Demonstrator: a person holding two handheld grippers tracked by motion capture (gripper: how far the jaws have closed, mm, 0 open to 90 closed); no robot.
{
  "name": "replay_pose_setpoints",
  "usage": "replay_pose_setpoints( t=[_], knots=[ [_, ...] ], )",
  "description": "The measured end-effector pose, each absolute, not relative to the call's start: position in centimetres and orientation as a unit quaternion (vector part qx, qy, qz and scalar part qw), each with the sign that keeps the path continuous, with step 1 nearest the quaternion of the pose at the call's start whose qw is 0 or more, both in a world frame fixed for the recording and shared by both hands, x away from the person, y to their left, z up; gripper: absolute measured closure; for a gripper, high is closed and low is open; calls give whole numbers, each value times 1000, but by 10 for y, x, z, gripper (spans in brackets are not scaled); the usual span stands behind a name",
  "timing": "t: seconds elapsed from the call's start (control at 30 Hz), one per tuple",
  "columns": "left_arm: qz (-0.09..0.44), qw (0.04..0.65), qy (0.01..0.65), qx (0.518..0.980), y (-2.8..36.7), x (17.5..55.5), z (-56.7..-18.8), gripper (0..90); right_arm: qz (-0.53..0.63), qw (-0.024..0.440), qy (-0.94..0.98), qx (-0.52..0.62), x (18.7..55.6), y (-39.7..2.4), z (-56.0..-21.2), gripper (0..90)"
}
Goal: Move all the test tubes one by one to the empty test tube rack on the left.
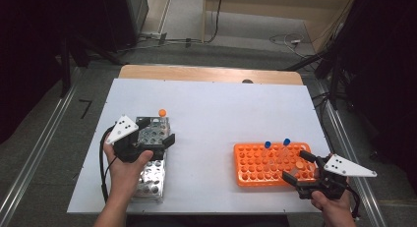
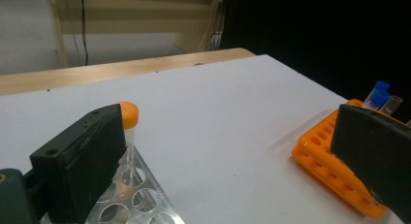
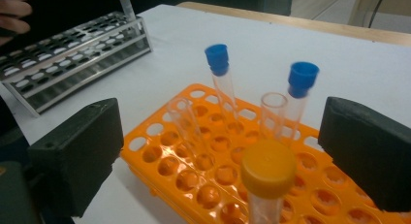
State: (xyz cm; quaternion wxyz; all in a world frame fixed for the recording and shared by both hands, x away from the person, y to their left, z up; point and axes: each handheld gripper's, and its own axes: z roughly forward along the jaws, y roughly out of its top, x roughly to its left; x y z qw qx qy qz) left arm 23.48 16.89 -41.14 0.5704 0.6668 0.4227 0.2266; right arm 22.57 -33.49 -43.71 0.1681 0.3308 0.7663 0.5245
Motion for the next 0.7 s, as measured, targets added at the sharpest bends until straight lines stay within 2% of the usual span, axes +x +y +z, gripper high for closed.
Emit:
replay_pose_setpoints(
  t=[0.27,0.53,0.7],
  knots=[
    [223,570,416,672,166,223,-413,0,513,162,768,348,233,-347,-456,80],
    [217,564,421,676,167,223,-418,0,490,134,792,338,238,-353,-472,323],
    [215,566,422,675,167,222,-418,0,495,115,791,341,239,-358,-475,441]
  ],
)
